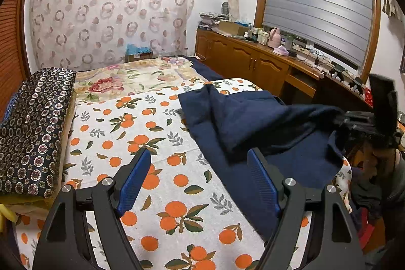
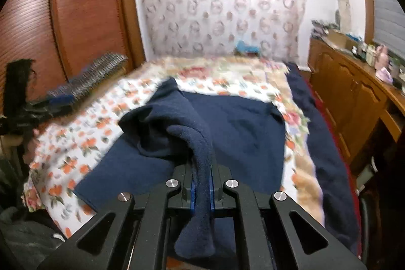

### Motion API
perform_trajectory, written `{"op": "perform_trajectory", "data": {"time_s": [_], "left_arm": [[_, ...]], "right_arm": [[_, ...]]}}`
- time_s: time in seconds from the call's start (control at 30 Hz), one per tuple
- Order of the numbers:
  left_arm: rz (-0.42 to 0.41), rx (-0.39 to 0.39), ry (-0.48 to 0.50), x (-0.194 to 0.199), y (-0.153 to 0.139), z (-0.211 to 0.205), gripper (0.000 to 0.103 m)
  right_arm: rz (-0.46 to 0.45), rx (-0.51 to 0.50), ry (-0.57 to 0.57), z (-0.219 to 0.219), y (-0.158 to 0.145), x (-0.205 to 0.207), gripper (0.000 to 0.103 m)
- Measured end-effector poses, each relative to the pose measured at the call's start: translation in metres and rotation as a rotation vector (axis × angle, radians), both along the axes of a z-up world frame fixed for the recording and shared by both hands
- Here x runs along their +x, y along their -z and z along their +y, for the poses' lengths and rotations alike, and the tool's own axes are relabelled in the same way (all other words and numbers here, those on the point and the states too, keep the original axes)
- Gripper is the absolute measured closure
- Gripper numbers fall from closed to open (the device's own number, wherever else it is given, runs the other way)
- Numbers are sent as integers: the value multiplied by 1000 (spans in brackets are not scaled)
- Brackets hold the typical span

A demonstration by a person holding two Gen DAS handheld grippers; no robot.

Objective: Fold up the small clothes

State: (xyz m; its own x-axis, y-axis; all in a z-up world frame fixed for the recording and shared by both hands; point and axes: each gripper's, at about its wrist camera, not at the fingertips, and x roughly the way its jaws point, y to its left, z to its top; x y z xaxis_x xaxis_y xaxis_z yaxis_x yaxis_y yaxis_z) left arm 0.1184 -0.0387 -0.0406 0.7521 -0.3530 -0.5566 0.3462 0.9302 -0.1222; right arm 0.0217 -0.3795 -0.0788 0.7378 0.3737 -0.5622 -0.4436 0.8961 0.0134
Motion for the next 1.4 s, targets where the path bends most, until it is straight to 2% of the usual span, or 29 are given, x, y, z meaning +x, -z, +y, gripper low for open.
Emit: {"op": "perform_trajectory", "data": {"time_s": [0.03,0.13,0.17,0.2,0.27,0.37,0.53,0.63,0.8,0.87,0.97,1.0,1.03,1.07,1.13,1.23,1.3,1.4], "left_arm": [[-1,-2,1,-1,0,0,24],[-5,0,-3,-2,0,0,24],[-5,0,-5,-3,0,1,24],[-5,1,-6,-3,0,1,24],[-6,2,-7,-4,0,1,24],[-5,-2,-8,-3,0,2,24],[-9,-9,-19,-7,2,6,24],[-7,-16,-25,-7,4,10,24],[7,-24,-34,-6,9,14,24],[10,-25,-35,-6,11,15,24],[12,-28,-36,-7,12,16,24],[13,-29,-36,-7,13,17,24],[13,-30,-36,-8,13,18,24],[13,-32,-36,-8,14,18,24],[16,-31,-37,-7,14,18,24],[22,-36,-37,-6,16,18,24],[28,-45,-34,-5,17,18,24],[33,-48,-26,-4,19,16,24]], "right_arm": [[24,-41,1,1,7,4,96],[62,-146,38,7,23,15,83],[56,-164,38,8,22,15,74],[40,-169,41,9,19,15,57],[-6,-147,43,10,7,11,42],[-59,-103,20,17,-10,0,40],[-62,-88,-84,46,-24,5,40],[-28,-91,-166,71,-23,20,40],[69,-129,-272,112,-3,59,40],[103,-168,-285,127,8,82,40],[138,-243,-264,138,22,93,40],[149,-266,-259,139,25,97,49],[156,-279,-259,137,27,101,63],[158,-276,-267,143,27,101,92],[138,-244,-265,138,18,102,95],[49,-204,-213,116,-14,106,96],[2,-191,-145,93,-36,116,96],[-16,-197,5,54,-56,148,96]]}}
